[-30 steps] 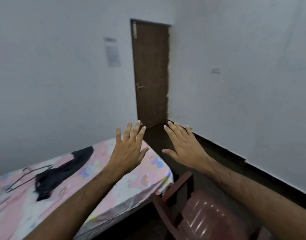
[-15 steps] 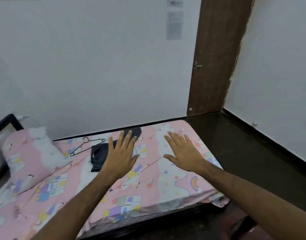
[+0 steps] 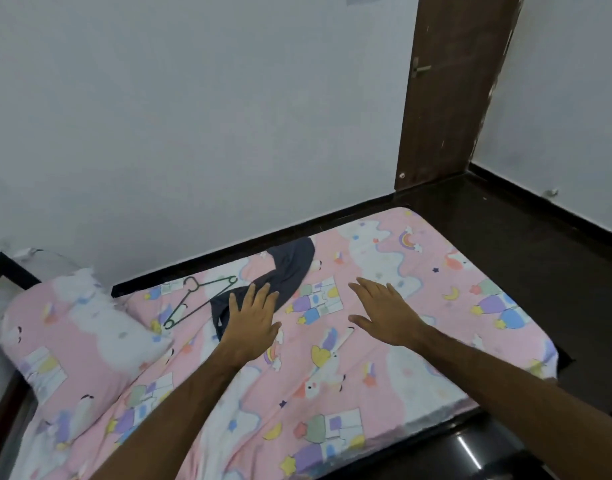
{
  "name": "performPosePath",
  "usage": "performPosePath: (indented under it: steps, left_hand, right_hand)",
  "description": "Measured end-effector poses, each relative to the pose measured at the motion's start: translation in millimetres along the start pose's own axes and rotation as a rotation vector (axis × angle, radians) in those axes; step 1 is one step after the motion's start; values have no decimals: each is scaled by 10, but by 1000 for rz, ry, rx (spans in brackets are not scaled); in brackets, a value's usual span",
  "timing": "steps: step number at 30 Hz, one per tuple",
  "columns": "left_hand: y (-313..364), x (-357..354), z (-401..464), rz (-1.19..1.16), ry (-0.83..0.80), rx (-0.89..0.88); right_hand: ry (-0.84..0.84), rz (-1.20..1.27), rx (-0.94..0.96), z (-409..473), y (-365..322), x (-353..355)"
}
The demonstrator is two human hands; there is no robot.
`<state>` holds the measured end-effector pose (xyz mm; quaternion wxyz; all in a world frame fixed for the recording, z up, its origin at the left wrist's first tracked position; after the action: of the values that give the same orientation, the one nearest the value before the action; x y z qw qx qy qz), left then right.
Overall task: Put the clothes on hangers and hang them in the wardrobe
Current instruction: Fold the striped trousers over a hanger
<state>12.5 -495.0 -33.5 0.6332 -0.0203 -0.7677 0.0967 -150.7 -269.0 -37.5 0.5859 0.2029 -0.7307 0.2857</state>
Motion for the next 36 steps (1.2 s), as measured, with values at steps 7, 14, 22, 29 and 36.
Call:
performPosePath:
  steps: [7,14,22,29,36]
  left_hand:
    - [-868,-1110,741,-283,-141,124]
    - [-1645,-2860,986,-556,-231,400]
    - [-2372,-4456,1275,-1115,116,777]
    - [-2305,-4855,1491,-1642,339,916]
    - [-2208,-4293,1736,-1751,413,541]
  right_hand:
    - [-196,132,9,1356,-407,-1019]
    - [-396,197,32,2578,-1112,-2640]
    - [-612,492,-49,3044,-2042,-4358]
    - [-626,989,-332,3169,-2739,-5069]
    - [-645,1688,-684,3296,-2477,-4586]
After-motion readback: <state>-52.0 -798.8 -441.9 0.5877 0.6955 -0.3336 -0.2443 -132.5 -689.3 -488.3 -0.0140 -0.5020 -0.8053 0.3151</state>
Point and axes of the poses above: each hand's wrist, its own z-axis towards the middle knuckle, its own x-axis out of the back of the hand, y = z × x, the point moved 5 cm from there along z, towards the middle knuckle, and after that the axes turned 15 degrees about -x, right-handed, at the moved point
